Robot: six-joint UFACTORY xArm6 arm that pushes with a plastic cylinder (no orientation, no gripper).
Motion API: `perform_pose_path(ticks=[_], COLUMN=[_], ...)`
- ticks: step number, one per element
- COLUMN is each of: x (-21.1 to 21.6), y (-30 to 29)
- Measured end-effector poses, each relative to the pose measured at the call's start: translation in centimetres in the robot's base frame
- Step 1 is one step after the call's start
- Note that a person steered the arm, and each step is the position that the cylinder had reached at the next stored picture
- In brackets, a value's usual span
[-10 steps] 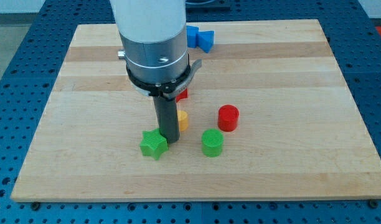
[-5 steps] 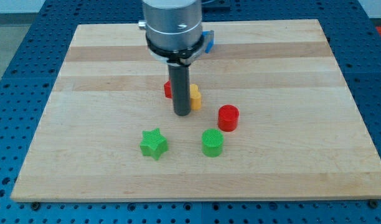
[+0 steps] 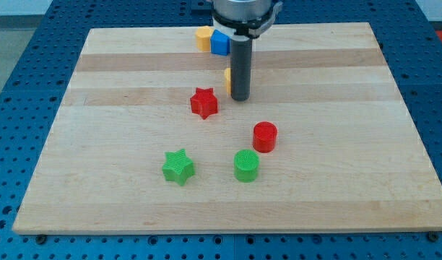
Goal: Push the yellow heart closer to the blue tringle
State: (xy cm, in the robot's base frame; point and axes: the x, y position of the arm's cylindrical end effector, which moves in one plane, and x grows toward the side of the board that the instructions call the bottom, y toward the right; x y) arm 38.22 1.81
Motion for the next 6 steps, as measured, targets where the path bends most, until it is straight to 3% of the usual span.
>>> perform_pose_path(ticks=[4, 6], x=[-6.8, -3.9], y=[0.0, 0.0])
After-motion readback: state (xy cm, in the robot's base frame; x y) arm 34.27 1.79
